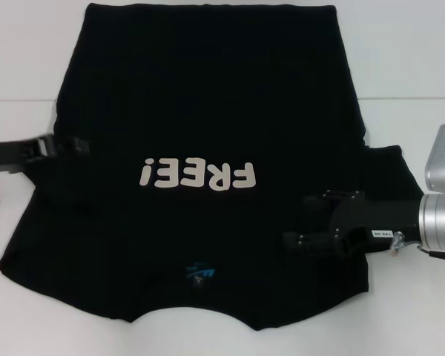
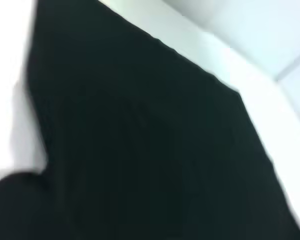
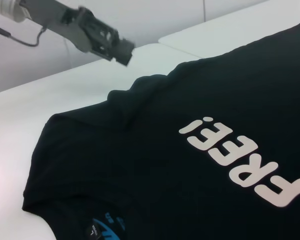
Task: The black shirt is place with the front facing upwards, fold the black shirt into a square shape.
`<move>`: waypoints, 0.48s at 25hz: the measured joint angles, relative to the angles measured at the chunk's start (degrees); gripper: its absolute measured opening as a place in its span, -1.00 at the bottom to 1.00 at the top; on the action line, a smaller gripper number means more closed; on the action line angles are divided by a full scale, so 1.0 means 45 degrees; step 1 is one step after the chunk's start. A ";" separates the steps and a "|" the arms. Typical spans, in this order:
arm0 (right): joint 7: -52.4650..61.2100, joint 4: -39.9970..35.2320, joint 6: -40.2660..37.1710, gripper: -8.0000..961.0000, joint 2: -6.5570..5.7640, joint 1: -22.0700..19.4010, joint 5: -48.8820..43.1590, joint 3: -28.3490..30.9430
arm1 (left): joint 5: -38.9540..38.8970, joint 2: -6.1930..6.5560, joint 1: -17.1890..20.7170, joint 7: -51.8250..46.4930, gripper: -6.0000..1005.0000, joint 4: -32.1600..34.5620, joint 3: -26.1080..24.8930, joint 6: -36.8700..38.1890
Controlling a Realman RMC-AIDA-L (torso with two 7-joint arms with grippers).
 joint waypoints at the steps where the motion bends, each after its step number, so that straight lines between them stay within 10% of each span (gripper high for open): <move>1: 0.0010 0.0026 -0.0004 0.95 0.0001 -0.0002 0.0007 -0.0002 | -0.0324 0.0372 -0.0032 -0.0124 -0.43 -0.0805 -0.0376 0.0113; 6: 0.0014 0.0112 -0.0001 0.95 0.0000 -0.0007 -0.0009 0.0000 | -0.0733 0.1920 -0.0238 -0.1073 0.16 -0.4397 -0.0913 -0.0450; 12: 0.0016 0.0146 0.0017 0.95 0.0000 -0.0009 -0.0041 -0.0001 | -0.0637 0.1895 -0.0049 -0.1811 0.44 -0.4853 -0.0937 -0.1218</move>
